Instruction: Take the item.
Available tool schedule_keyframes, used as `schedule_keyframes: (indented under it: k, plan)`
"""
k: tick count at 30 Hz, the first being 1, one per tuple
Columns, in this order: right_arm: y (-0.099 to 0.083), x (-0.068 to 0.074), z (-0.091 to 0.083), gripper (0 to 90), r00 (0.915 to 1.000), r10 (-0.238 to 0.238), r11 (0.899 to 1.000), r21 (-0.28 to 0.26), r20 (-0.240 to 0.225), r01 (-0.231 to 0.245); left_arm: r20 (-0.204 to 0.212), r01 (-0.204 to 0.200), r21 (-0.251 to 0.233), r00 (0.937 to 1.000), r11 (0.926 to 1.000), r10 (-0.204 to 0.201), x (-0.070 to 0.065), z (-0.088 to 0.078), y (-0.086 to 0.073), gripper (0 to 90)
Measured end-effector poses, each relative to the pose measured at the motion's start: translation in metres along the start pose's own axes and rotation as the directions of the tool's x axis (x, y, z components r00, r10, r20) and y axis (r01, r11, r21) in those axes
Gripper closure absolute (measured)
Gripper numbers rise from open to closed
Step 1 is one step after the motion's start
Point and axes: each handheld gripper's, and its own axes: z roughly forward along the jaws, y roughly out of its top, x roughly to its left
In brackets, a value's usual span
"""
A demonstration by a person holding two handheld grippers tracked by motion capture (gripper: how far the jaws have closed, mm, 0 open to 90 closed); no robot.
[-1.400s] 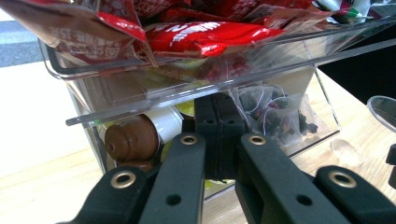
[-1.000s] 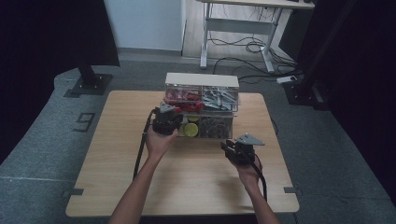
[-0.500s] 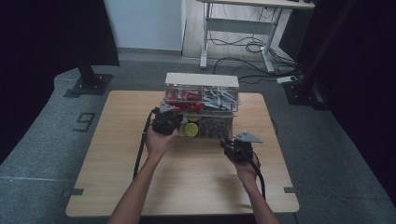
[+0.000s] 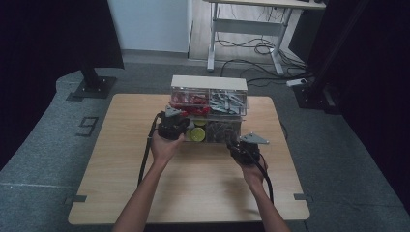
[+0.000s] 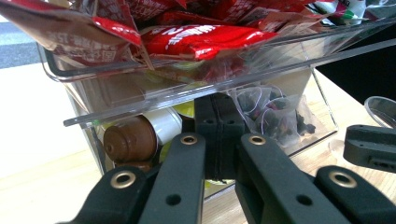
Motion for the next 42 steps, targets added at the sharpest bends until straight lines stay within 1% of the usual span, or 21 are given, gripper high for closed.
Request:
schedule_keyframes:
  k: [4,10,24,32,42]
  plan:
    - [0.001,0.000,0.004,72.9,1.0000,-0.003,1.000,-0.001,0.002,0.003,0.001,0.000,-0.001,1.0000,1.0000,0.000,0.000,0.000,0.000,90.0]
    - [0.001,-0.003,0.009,73.0,0.9999,0.016,1.000,0.002,0.001,-0.016,0.001,0.000,-0.002,1.0000,1.0000,0.000,0.000,0.000,0.000,90.0]
    - [0.000,-0.007,0.020,72.9,0.9998,0.019,1.000,0.009,0.008,-0.019,-0.001,-0.001,-0.005,1.0000,1.0000,0.001,0.000,0.000,0.000,90.0]
    - [0.000,-0.008,0.026,72.8,0.9993,0.032,0.999,0.016,0.017,-0.032,0.001,0.001,-0.007,1.0000,1.0000,-0.001,0.000,0.000,0.000,90.0]
    - [0.001,-0.007,0.033,69.7,0.9989,0.035,0.999,0.021,0.031,-0.035,0.004,0.001,-0.009,1.0000,1.0000,-0.001,-0.001,0.001,-0.001,90.0]
